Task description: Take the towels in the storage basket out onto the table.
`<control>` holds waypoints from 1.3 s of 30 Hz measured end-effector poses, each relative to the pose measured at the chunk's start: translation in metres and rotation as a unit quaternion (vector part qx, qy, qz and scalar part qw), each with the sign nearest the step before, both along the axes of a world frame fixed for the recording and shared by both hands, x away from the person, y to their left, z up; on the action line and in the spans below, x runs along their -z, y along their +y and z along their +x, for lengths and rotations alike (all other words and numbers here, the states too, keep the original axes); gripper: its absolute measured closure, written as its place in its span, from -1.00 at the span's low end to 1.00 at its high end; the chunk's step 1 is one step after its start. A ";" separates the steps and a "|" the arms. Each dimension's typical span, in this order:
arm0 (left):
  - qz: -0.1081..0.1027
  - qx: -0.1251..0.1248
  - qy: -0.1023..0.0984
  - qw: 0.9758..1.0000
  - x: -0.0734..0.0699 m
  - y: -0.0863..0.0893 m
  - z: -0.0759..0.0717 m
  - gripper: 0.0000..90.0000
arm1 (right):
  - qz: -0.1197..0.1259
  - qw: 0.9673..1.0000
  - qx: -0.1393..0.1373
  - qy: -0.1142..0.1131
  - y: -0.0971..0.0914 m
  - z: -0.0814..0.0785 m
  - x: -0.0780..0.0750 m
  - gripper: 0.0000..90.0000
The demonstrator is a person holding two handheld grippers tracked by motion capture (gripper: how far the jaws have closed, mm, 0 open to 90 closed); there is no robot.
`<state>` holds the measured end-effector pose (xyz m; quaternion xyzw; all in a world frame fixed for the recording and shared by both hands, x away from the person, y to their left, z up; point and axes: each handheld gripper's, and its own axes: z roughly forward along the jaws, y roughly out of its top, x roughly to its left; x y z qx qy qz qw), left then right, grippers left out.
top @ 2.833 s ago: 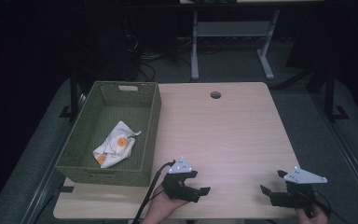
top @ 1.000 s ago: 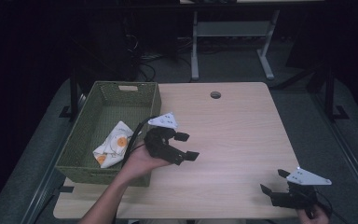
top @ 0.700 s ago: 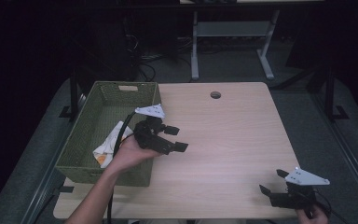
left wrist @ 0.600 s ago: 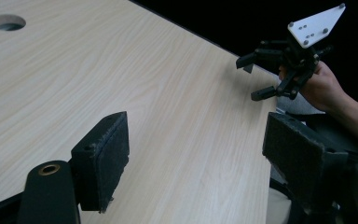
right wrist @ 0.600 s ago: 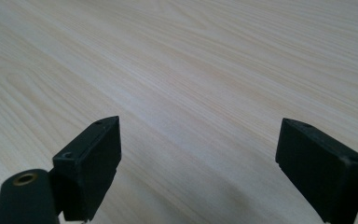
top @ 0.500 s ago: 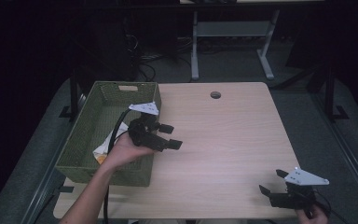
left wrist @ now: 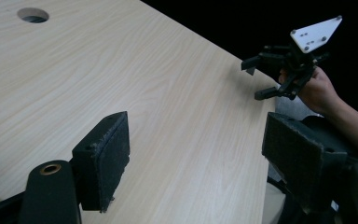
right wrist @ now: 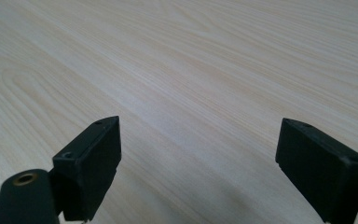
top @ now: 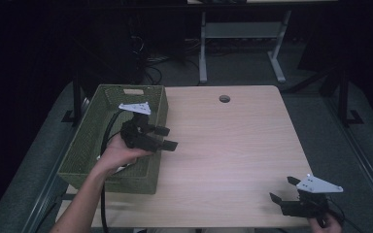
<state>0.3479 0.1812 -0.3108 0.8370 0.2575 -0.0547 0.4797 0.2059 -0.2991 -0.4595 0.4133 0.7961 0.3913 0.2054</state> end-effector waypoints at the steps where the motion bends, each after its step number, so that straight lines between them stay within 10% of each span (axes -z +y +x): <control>1: -0.001 -0.002 0.000 1.000 -0.001 0.003 0.000 -0.48 | 0.000 1.000 0.000 -0.001 0.000 0.000 0.000 -0.69; 23: 0.005 -0.071 0.012 0.997 0.011 0.059 0.009 -0.46 | -0.004 1.000 -0.013 -0.001 0.004 -0.001 -0.001 -0.69; 39: 0.055 -0.143 0.023 0.988 0.026 0.095 0.020 -0.46 | 0.000 1.000 -0.006 -0.002 0.000 -0.002 -0.002 -0.69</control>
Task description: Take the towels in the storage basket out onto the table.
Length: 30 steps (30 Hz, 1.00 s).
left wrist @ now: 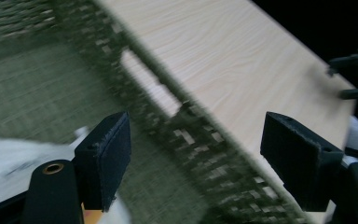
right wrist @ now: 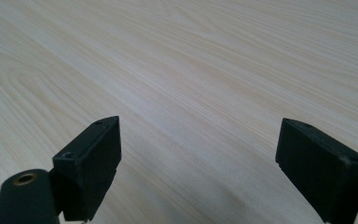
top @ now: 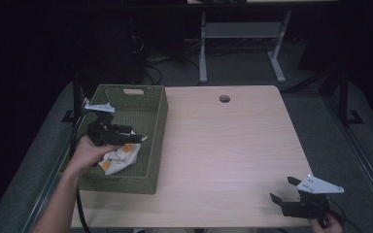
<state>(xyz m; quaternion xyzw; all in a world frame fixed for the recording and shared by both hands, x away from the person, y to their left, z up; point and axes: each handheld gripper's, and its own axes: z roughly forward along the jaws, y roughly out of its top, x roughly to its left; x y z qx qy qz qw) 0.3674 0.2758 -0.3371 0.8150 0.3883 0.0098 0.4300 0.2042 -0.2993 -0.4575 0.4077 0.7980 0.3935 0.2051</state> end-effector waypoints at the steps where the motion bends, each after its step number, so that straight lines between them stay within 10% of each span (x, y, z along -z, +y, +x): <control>1: -0.001 -0.009 0.004 1.000 0.003 0.004 0.001 -0.46 | 0.000 1.000 -0.002 -0.001 0.000 0.000 0.000 -0.69; 13: 0.055 -0.046 0.031 0.997 0.017 0.015 0.007 -0.44 | 0.003 1.000 -0.001 -0.001 0.001 0.000 0.000 -0.69; 16: 0.081 -0.061 0.038 0.994 0.021 0.017 0.009 -0.43 | -0.004 1.000 -0.006 -0.001 0.002 0.000 0.000 -0.69; 17: 0.113 -0.080 0.033 0.990 0.023 0.018 0.010 -0.43 | -0.002 1.000 -0.005 -0.003 0.002 0.000 -0.001 -0.69; 24: 0.127 -0.096 0.060 0.985 0.031 0.021 0.014 -0.41 | -0.002 1.000 -0.007 0.000 0.003 0.000 0.000 -0.69; 30: 0.172 -0.113 0.089 0.974 0.043 0.024 0.021 -0.41 | -0.001 1.000 -0.009 -0.001 0.005 0.001 0.000 -0.69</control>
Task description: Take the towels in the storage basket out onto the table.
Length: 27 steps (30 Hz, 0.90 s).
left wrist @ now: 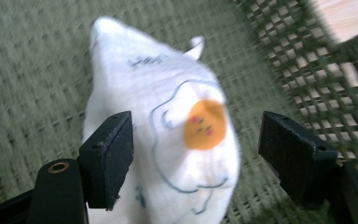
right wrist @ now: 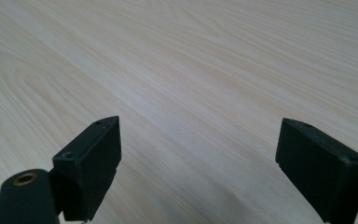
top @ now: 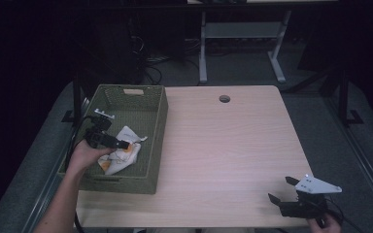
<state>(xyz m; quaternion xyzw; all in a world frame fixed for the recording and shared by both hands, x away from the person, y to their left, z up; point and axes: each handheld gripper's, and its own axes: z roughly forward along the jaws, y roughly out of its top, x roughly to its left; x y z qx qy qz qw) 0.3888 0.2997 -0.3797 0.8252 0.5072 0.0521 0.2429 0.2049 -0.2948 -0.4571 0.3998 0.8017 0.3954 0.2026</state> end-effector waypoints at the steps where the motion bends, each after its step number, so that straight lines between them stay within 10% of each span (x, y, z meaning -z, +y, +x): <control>1: 0.007 -0.008 0.003 1.000 0.002 0.000 0.001 -0.41 | -0.004 1.000 -0.004 -0.001 0.000 0.000 0.000 -0.69; 8: 0.093 -0.018 0.048 0.994 0.017 -0.009 0.005 -0.34 | 0.001 1.000 0.002 -0.003 -0.002 0.000 0.000 -0.69; 27: 0.110 -0.011 0.088 0.990 0.031 -0.024 0.014 -0.16 | -0.001 1.000 -0.004 -0.002 0.000 0.000 0.000 -0.69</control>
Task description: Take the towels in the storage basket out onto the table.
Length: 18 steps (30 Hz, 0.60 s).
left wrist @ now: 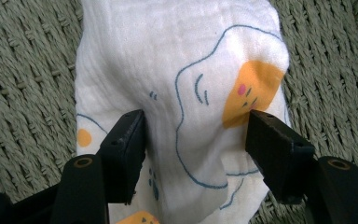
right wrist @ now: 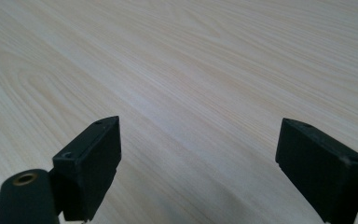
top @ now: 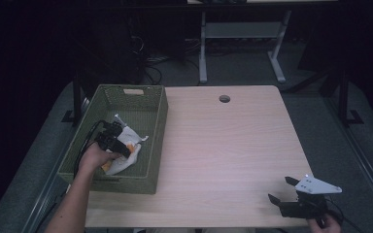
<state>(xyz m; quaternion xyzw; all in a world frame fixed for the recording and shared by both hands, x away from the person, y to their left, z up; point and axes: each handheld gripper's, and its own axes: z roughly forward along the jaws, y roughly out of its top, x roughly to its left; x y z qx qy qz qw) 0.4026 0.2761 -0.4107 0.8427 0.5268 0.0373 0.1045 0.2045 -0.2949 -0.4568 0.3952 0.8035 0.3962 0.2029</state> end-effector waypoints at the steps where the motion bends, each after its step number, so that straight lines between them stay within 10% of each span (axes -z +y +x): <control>1: 0.000 0.000 0.000 1.000 0.000 0.000 0.000 -0.15 | 0.000 1.000 0.000 0.000 0.000 0.000 0.000 -0.69; 18: 0.022 0.010 0.008 1.000 0.009 -0.006 0.000 0.13 | 0.002 1.000 0.000 0.000 0.001 -0.001 -0.001 -0.69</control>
